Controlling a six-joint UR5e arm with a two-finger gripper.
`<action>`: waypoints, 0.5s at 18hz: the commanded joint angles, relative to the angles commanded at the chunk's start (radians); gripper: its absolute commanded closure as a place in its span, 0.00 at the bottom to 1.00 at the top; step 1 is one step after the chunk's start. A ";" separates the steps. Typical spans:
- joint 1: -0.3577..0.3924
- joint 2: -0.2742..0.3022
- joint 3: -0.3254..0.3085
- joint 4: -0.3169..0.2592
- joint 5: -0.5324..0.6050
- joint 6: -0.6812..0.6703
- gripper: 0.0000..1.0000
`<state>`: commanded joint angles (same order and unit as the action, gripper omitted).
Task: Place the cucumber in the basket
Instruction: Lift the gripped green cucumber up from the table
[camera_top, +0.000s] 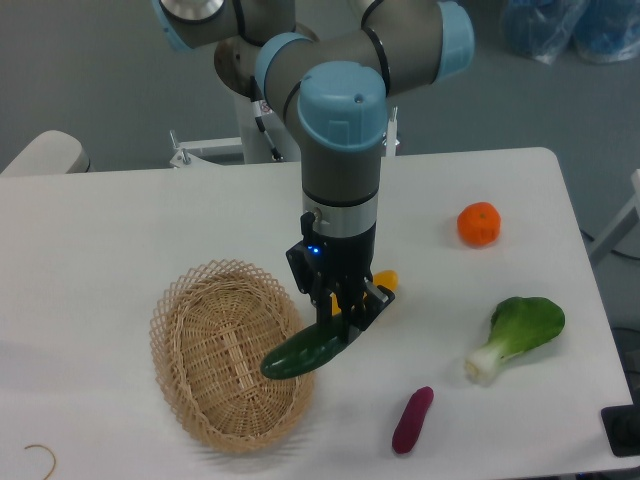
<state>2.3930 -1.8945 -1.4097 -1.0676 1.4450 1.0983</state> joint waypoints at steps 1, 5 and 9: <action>0.000 0.003 -0.005 -0.002 0.000 0.000 0.74; 0.000 0.008 -0.012 -0.017 0.003 0.002 0.74; -0.003 0.008 -0.014 -0.020 0.005 -0.005 0.74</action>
<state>2.3900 -1.8868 -1.4235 -1.0876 1.4496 1.0938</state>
